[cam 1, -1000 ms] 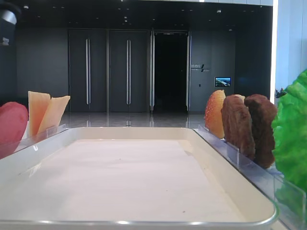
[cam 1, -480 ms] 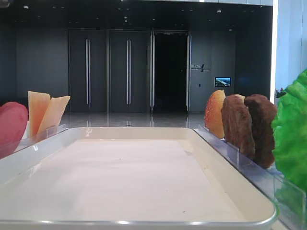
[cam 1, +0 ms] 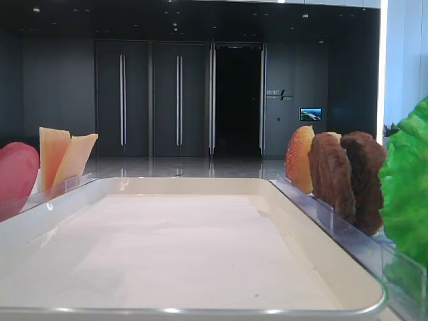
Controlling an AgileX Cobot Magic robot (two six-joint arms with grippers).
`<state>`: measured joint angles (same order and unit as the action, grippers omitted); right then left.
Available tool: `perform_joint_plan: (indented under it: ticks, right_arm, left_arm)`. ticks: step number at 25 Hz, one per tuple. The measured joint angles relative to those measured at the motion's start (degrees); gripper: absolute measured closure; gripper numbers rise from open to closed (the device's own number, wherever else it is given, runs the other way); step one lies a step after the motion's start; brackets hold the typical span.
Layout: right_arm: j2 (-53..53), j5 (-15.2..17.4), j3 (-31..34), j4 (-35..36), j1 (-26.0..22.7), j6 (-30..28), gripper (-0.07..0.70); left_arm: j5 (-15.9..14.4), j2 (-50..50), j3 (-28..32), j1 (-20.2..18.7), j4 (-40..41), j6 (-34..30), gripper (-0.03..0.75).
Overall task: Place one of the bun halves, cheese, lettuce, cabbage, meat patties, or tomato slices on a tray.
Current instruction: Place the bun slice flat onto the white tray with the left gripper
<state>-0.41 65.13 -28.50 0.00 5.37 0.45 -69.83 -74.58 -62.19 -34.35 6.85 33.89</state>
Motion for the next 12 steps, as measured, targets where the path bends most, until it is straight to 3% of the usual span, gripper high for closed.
perform_joint_plan:
  ticks: [9, 12]
  right_arm:
    - [0.00, 0.00, 0.00, 0.00, 0.00, 0.00, 0.328]
    - [0.00, 0.00, 0.00, 0.00, 0.00, 0.00, 0.328]
  left_arm:
    - [0.10, 0.05, 0.00, 0.00, -0.90, 0.00, 0.587]
    - [4.16, -0.25, 0.00, 0.00, -3.83, -1.12, 0.587]
